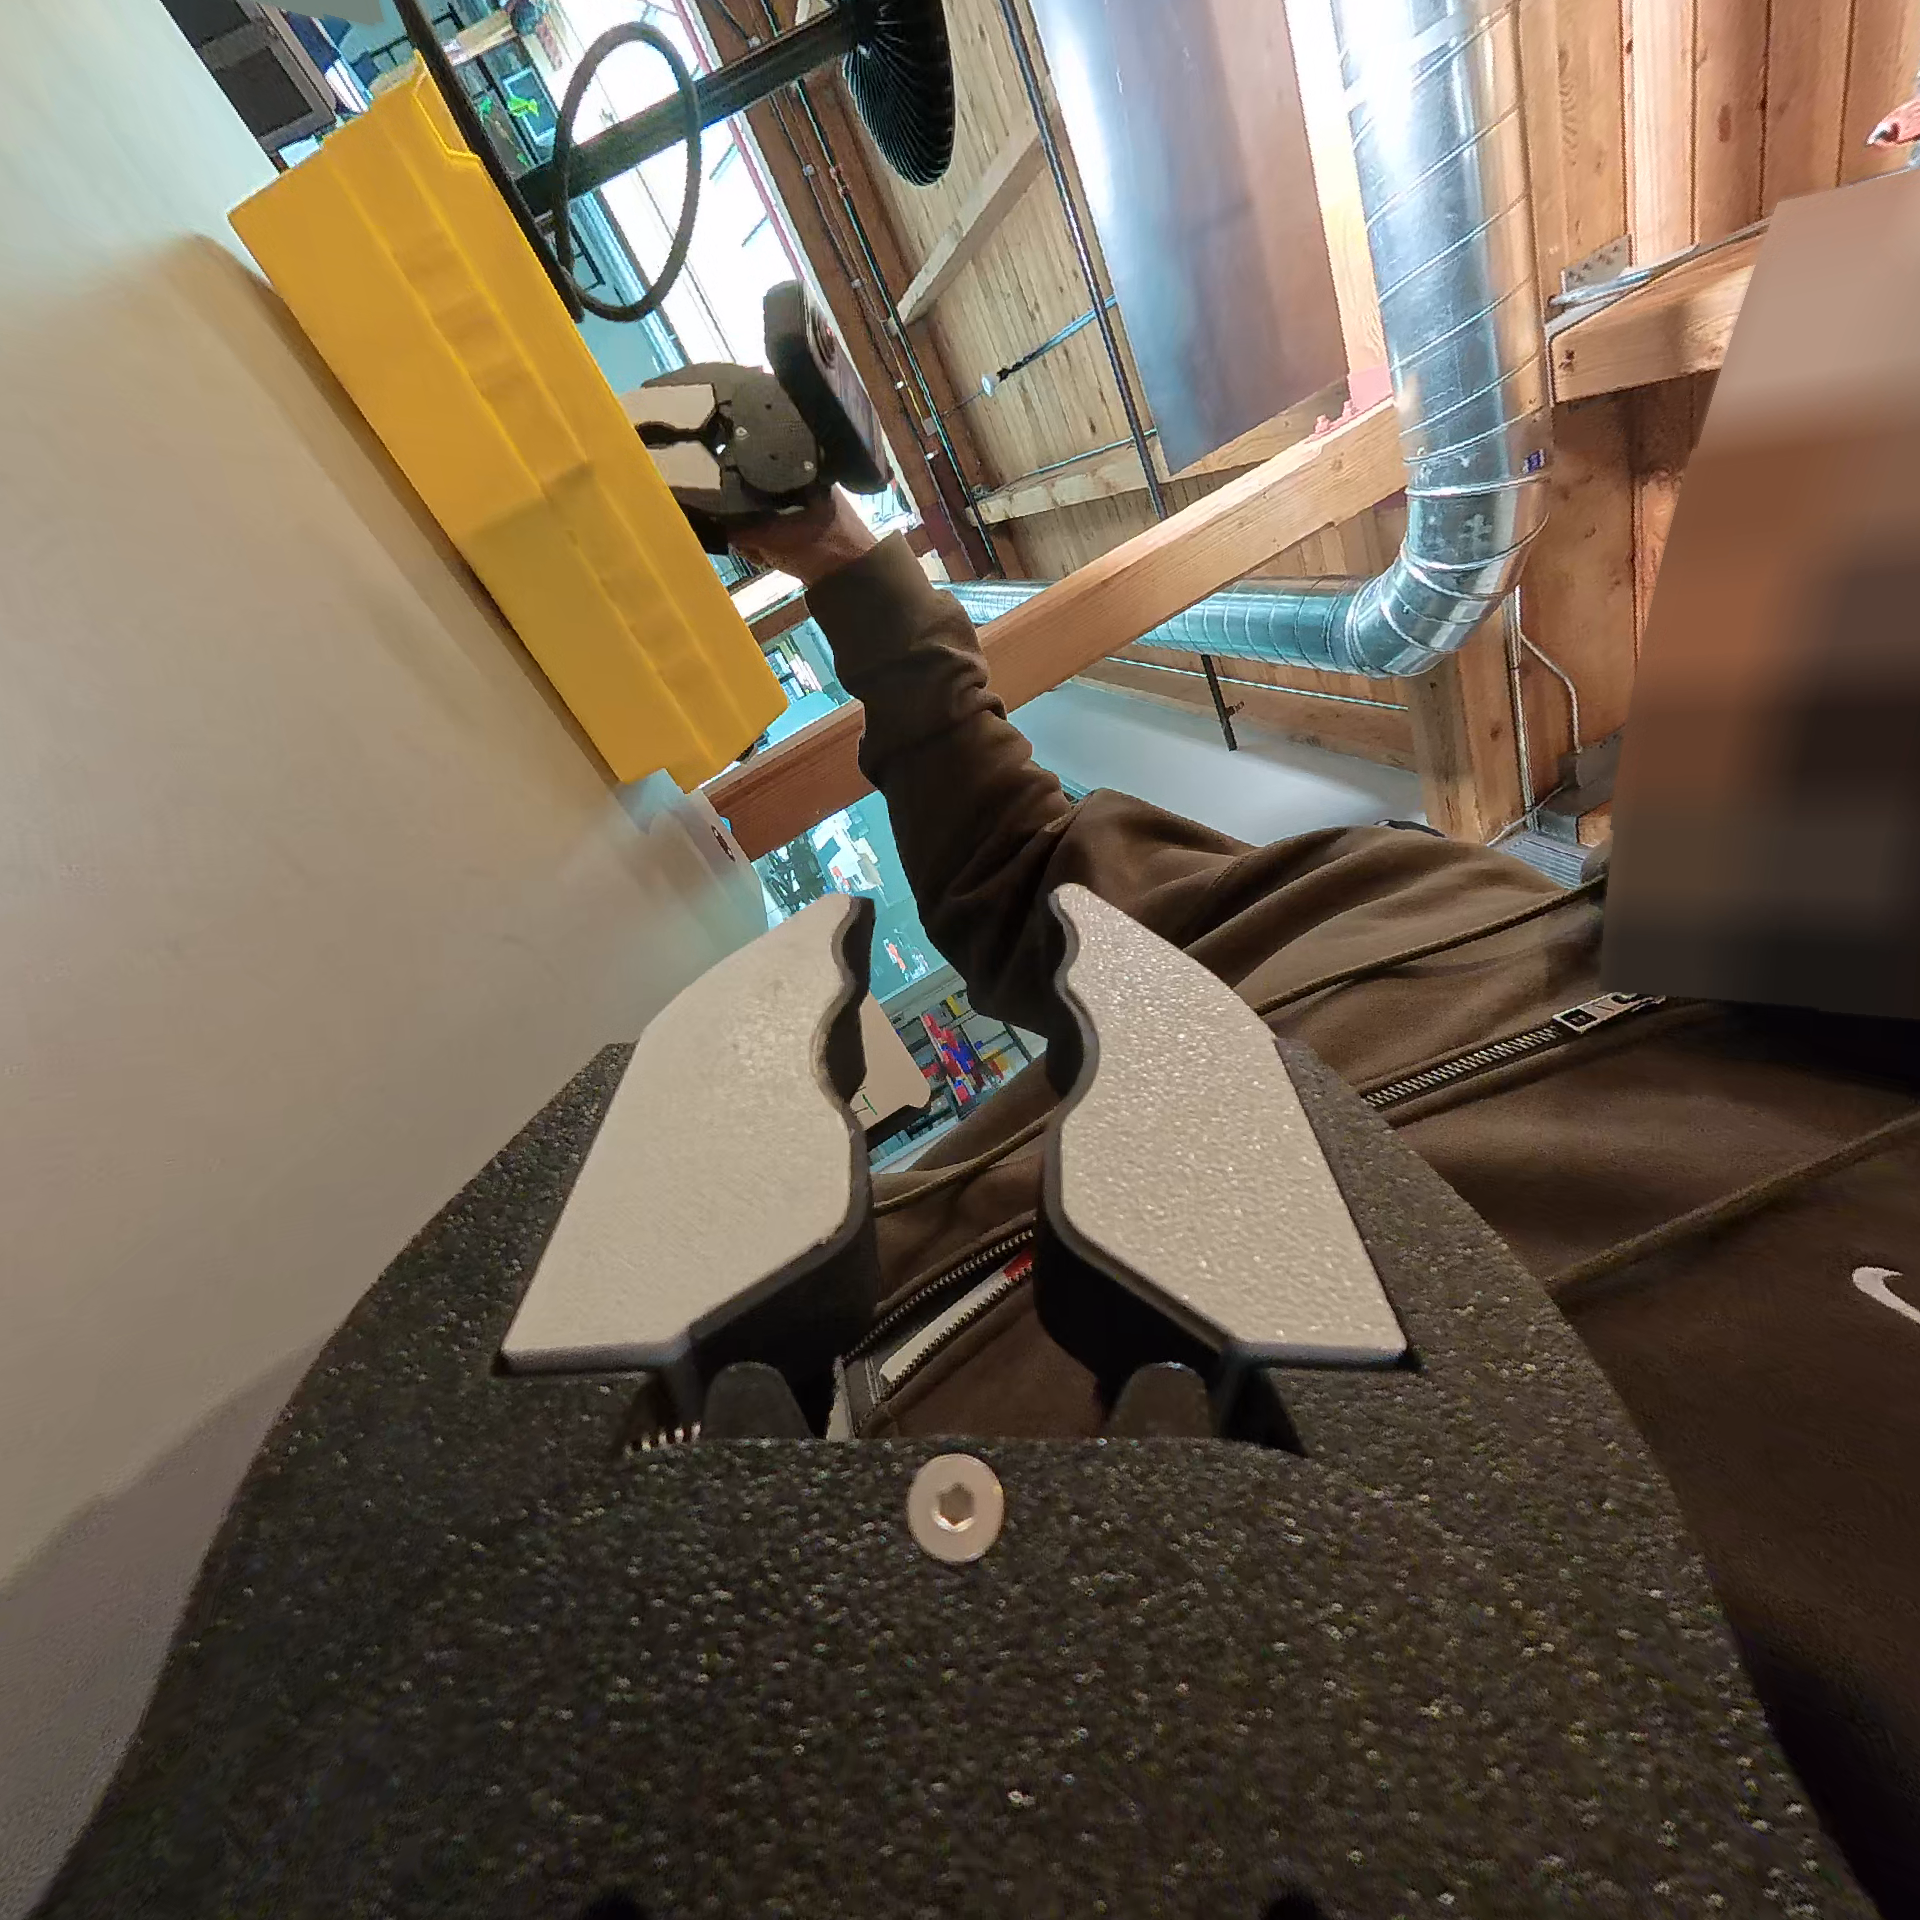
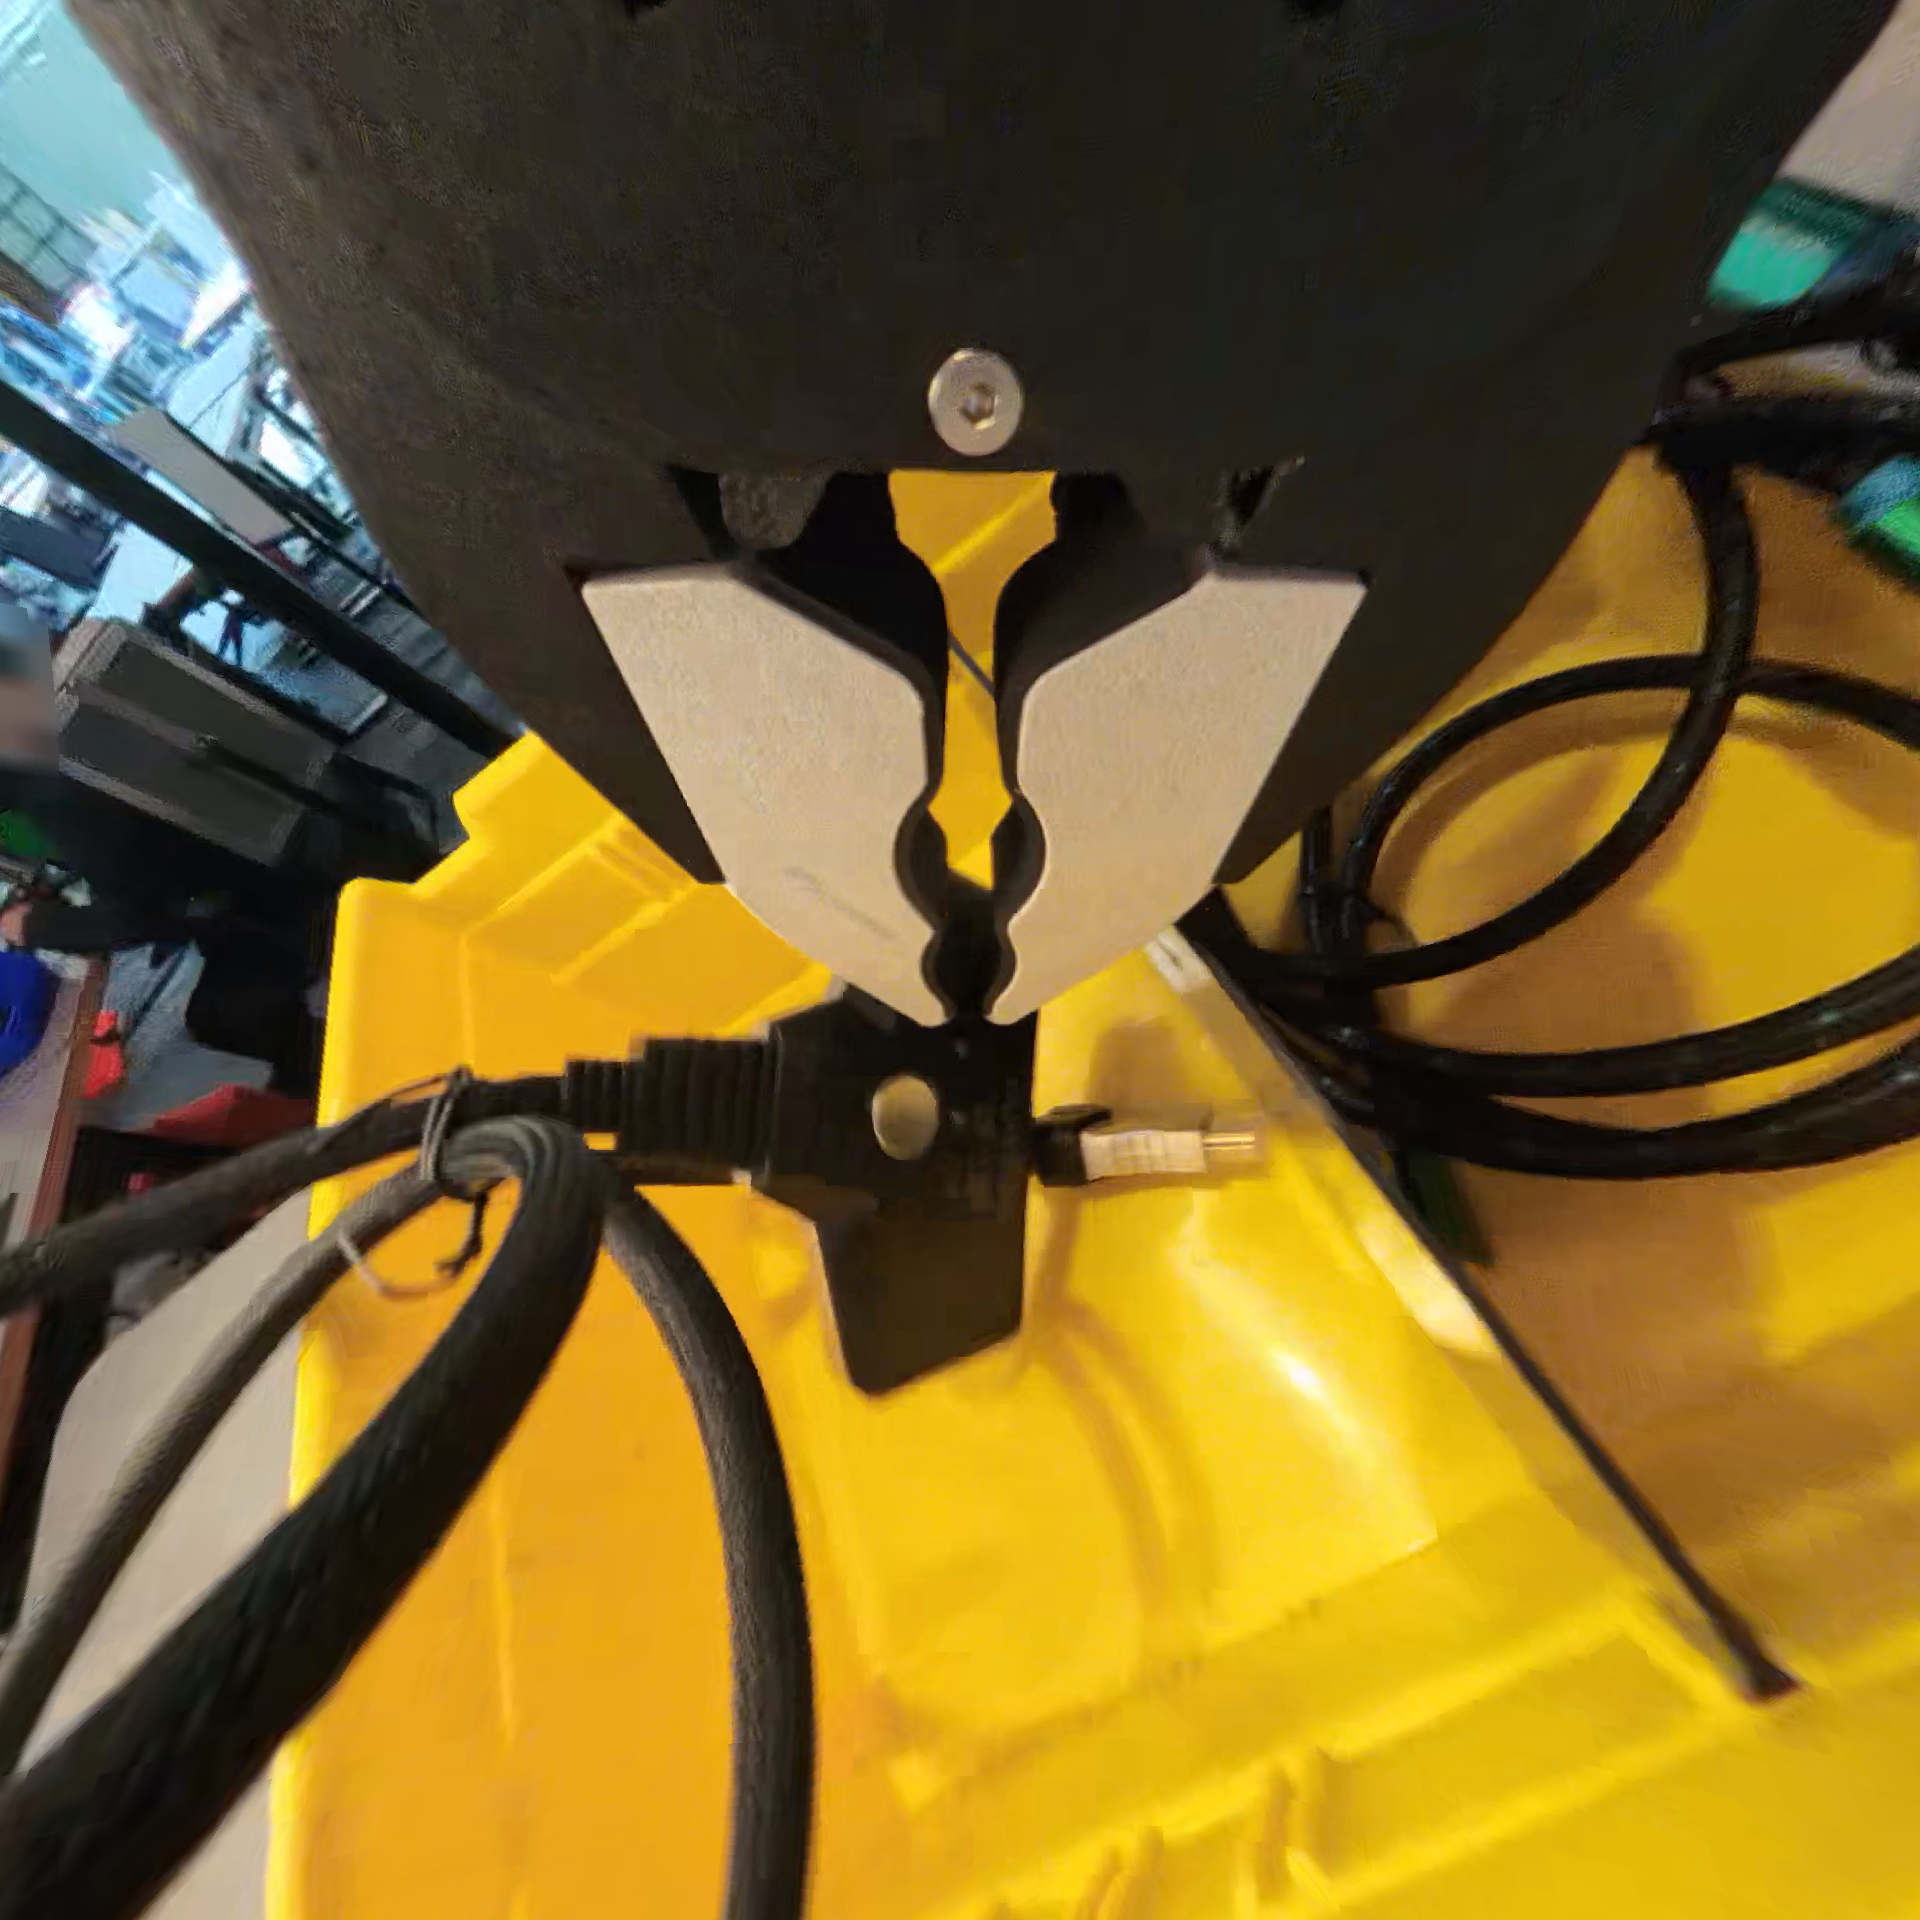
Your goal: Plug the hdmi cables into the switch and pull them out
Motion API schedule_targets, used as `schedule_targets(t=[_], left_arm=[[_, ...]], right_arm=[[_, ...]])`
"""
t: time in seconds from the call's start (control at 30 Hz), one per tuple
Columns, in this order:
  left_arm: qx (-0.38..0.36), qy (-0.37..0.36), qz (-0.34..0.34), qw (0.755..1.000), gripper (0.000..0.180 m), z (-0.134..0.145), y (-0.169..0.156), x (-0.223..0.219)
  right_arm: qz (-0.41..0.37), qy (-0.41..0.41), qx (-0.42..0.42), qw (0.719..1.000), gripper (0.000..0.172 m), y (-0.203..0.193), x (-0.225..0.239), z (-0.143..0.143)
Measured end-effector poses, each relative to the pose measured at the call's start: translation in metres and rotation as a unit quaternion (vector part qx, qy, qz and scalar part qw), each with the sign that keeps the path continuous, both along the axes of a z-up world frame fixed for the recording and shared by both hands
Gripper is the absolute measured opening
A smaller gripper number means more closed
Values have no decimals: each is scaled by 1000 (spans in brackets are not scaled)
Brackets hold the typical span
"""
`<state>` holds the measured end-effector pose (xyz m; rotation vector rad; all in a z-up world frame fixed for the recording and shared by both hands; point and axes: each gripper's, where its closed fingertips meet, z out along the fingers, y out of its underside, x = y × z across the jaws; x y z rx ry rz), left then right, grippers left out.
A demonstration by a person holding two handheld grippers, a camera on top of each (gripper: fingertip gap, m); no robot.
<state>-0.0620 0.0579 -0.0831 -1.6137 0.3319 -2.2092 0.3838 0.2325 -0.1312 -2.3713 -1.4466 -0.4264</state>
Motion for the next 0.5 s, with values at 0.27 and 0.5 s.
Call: schedule_targets(t=[0.27,0.5], left_arm=[[1,-6,1,1000,31,1,0,-1],[3,-5,-2,1000,30,1,0,0]], right_arm=[[-12,79,58,995,18,4,13,68],[-42,67,141,987,8,29,39,104]])
